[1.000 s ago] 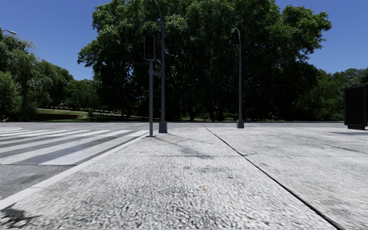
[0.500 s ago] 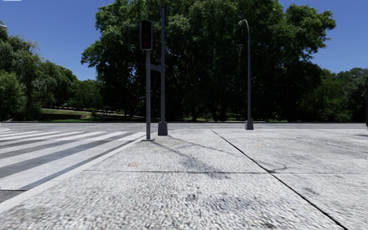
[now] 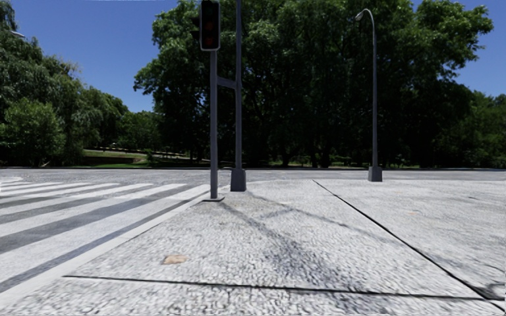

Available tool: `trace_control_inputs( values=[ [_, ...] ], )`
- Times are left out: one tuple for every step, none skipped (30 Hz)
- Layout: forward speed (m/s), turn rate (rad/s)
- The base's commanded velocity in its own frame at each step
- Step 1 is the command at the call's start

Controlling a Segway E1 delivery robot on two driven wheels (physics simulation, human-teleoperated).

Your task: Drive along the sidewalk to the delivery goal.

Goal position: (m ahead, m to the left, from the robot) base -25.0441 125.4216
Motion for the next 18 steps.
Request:
trace_control_inputs(
  values=[
    [1.98, 0.31],
    [1.98, 0.31],
    [1.85, 0.36],
    [1.7, 0.38],
    [1.65, 0.38],
    [1.62, 0.38],
    [1.62, 0.38],
    [1.61, 0.39],
    [1.6, 0.39],
    [1.58, 0.39],
    [1.54, 0.41],
    [1.45, 0.46],
    [1.42, 0.46],
    [1.42, 0.46],
    [1.41, 0.47],
    [1.39, 0.47],
    [1.37, 0.47],
    [1.36, 0.48]
  ],
)
